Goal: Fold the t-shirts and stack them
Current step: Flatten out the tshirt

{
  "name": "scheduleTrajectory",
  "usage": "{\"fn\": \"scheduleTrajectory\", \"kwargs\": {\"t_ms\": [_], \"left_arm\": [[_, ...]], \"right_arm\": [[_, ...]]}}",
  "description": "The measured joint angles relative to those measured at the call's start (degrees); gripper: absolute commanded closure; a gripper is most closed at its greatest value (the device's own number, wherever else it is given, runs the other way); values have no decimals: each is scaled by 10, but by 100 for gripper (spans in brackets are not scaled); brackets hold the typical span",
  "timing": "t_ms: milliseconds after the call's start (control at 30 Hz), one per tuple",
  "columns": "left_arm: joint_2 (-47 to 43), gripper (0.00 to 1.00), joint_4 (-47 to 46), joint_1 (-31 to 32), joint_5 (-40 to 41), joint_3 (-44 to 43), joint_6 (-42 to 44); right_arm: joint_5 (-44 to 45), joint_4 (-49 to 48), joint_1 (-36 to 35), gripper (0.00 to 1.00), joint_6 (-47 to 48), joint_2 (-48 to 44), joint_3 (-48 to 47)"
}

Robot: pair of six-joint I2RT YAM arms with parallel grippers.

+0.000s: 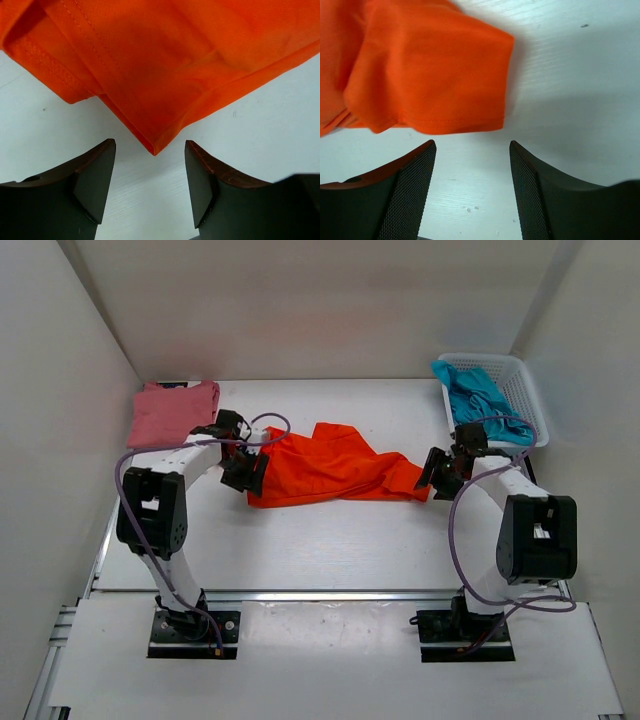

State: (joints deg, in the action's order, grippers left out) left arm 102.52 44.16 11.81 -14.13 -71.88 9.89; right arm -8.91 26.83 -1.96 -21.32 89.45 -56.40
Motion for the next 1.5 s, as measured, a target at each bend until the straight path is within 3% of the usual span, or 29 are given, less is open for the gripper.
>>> {"fn": "scheduleTrajectory", "kwargs": {"t_ms": [200, 367, 467, 633, 767, 833, 967, 1033, 1100, 1233, 1333, 1400, 1500], "left_arm": [[35, 36, -1, 3, 0, 2, -10], [40, 45, -2, 3, -6, 1, -12], [46, 56, -2, 4, -15, -8, -19], [56, 85, -7, 17, -22, -14, -20], [59, 100, -8, 19, -25, -14, -23], [58, 100, -9, 18, -25, -14, -23], [52, 100, -14, 12, -24, -13, -22], [43, 100, -14, 8, -24, -13, -21], [31, 100, -19, 5, -24, -13, -21], [13, 100, -21, -2, -23, -22, -20], [21, 100, -4, -12, -18, -84, -18], [35, 100, 2, -21, -1, -171, -17], [62, 100, -25, -40, 26, -334, -17]], "right_arm": [[-3, -12, 12, 34, -8, 31, 1], [-2, -21, 12, 33, -8, 44, 0], [-3, -24, 13, 32, -8, 55, 1], [-4, -29, 16, 31, -9, 59, 1], [-16, -39, 16, 40, -10, 65, 1], [-24, -54, 16, 47, -13, 72, 5], [-42, -78, 16, 74, -22, 82, 19], [-47, -84, 18, 82, -26, 86, 21], [-50, -92, 22, 100, -26, 87, 25], [-56, -93, 35, 100, -27, 87, 25], [-63, -57, 38, 100, -23, 87, -17], [-64, -17, 38, 100, -20, 93, -102], [-68, 1, 38, 100, -18, 130, -321]]}}
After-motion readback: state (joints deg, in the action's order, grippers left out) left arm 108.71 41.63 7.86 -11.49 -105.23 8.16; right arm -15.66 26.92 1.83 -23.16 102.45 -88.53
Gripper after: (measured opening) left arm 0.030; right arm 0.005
